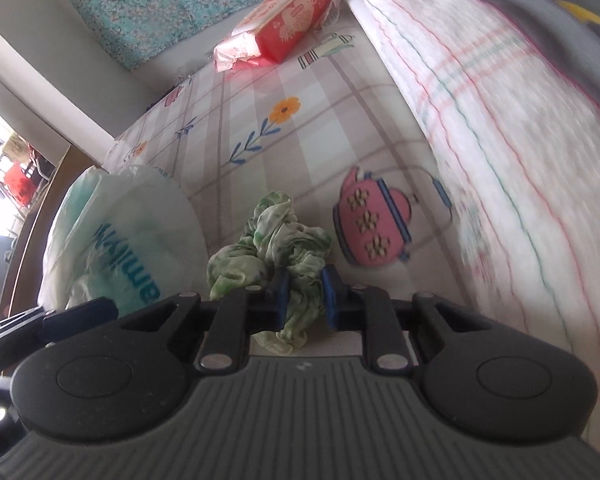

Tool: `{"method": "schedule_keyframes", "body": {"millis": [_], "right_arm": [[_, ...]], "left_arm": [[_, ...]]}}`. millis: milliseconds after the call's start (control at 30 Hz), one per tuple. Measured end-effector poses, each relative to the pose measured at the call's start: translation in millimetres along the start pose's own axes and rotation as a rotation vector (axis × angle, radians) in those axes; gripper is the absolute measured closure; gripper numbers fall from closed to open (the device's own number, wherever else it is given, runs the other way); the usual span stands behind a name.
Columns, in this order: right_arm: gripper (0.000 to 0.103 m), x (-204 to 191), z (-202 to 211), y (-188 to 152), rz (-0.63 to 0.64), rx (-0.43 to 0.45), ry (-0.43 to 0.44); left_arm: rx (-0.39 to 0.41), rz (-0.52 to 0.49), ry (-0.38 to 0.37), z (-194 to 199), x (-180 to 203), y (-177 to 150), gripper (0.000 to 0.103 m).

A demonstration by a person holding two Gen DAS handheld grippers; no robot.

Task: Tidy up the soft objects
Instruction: 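Grasp the green floral scrunchie with the right gripper and lift it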

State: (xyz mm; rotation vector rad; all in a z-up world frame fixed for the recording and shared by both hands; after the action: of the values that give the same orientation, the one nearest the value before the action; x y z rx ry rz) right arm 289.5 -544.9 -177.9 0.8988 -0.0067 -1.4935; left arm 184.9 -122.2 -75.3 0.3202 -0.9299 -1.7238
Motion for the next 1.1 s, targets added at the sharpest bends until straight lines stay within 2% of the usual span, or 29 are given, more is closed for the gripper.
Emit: {"method": "schedule_keyframes", "body": {"millis": [233, 467, 633, 700, 733, 800, 900, 1100], "right_arm": [[0.087, 4, 25, -32, -0.046, -0.012, 0.017], [0.087, -1, 39, -52, -0.004, -0.042, -0.008], [0.087, -3, 47, -61, 0.023, -0.061, -0.024], [0.087, -3, 48, -63, 0.027, -0.066, -0.027], [0.087, -3, 49, -64, 0.028, -0.067, -0.029], [0.087, -3, 50, -65, 0.031, -0.068, -0.036], [0.087, -4, 53, -66, 0.040, -0.064, -0.046], [0.087, -12, 67, -59, 0.053, -0.030, -0.046]], "left_arm": [[-0.035, -0.040, -0.033, 2, 17, -17, 0.042], [-0.125, -0.069, -0.056, -15, 32, -43, 0.043], [-0.188, -0.066, -0.056, -30, 36, -58, 0.054], [-0.209, -0.063, -0.060, -34, 37, -63, 0.066], [-0.214, -0.062, -0.064, -36, 37, -65, 0.069], [-0.206, -0.069, -0.070, -35, 40, -65, 0.079], [-0.186, -0.103, -0.074, -31, 45, -62, 0.084], [-0.112, -0.113, -0.105, -9, 51, -47, 0.086]]}}
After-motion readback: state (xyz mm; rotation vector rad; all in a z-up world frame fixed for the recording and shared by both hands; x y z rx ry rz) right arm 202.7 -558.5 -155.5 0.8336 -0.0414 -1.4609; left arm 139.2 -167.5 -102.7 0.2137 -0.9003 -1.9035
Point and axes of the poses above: each gripper's, at about its wrist camera, not at the fingertips, and z roughly against the way its jaws point, x to its right, y to its top, the point moved 10 cm from there along -z, roughly the way its jaws point, and after that the axes turned 4 degrees about x, right-handed, at the moved point
